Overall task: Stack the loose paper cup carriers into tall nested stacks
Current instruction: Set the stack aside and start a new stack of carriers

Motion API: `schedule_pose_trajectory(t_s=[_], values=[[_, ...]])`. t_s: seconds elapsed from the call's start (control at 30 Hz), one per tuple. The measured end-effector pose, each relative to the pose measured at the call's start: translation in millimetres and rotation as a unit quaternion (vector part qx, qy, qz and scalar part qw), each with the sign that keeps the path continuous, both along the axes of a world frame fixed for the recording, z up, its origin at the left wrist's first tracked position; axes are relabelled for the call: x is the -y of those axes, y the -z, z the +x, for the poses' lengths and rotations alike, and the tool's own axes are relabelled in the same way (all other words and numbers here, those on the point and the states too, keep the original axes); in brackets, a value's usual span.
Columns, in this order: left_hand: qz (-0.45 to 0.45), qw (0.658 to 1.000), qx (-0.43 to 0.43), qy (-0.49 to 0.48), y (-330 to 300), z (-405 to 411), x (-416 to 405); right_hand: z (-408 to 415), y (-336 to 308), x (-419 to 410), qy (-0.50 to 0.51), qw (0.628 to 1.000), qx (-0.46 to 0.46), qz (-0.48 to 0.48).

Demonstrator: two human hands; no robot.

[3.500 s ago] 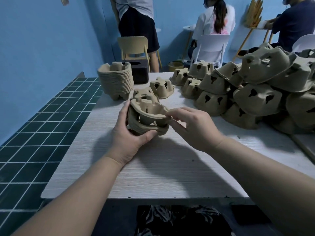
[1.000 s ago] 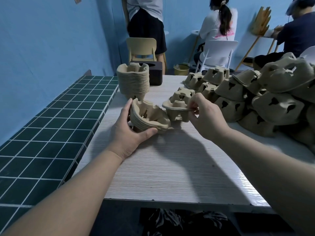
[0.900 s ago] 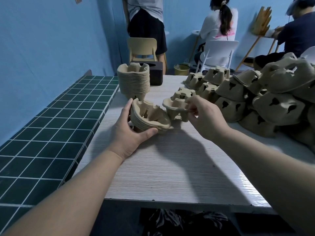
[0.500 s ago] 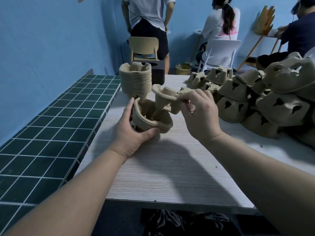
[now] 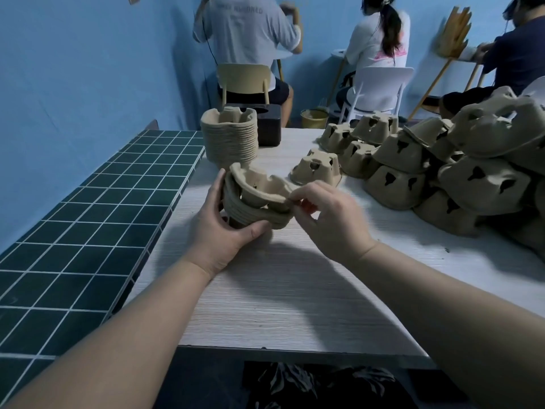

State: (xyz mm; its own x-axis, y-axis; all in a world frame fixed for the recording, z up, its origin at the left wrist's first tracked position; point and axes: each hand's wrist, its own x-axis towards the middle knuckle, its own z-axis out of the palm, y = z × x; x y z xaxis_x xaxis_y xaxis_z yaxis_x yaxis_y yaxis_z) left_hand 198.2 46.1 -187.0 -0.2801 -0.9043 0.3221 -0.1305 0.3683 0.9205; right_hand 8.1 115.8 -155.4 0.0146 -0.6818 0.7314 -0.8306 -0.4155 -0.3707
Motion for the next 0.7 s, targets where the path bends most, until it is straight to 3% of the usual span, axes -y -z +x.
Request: schedule_pose_trajectory(t_s=[0.27, 0.37, 0.5, 0.7], values=[[-0.022, 0.999, 0.04, -0.002, -7.1, -3.6, -0.3, -12.1, 2.0, -0.5, -0.038, 0.997, -0.06, 0.043], [-0.015, 0.998, 0.065, -0.006, -9.5, -11.0, 7.7, -34.3, -6.2, 12.3, 0.039, 0.997, -0.041, 0.043], [-0.016, 0.997, 0.081, -0.013, -14.0, -28.0, 20.6, -69.7, -6.9, 46.5, 0.177, 0.97, -0.024, 0.166], [-0.012, 0.996, 0.09, -0.014, -14.0, -39.6, 31.1, -89.2, -6.1, 96.5, 0.192, 0.948, -0.019, 0.252]])
